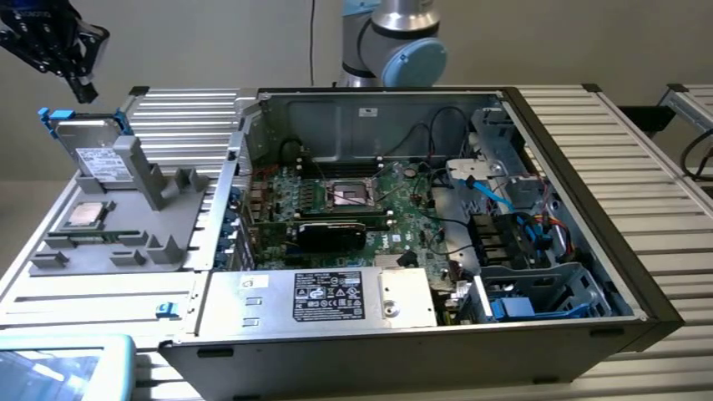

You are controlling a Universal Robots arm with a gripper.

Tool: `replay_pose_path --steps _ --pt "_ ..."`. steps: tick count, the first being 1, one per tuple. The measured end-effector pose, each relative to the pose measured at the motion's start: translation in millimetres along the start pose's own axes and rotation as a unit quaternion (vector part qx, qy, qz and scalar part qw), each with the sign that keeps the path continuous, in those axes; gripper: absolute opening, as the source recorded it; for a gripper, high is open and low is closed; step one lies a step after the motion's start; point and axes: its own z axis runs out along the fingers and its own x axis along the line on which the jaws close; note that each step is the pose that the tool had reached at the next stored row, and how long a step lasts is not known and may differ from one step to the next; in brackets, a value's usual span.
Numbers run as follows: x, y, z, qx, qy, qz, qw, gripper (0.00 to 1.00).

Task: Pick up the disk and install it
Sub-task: 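Reach for the disk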

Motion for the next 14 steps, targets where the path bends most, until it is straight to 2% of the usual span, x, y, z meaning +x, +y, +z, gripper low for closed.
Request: replay_pose_path --steps 3,14 --pt "11.0 1.6 -0.8 0.0002 0.0013 0.0 1.0 0.11" --pt "43.7 13.2 -3.1 0.003 0.0023 0.0 1.0 0.11"
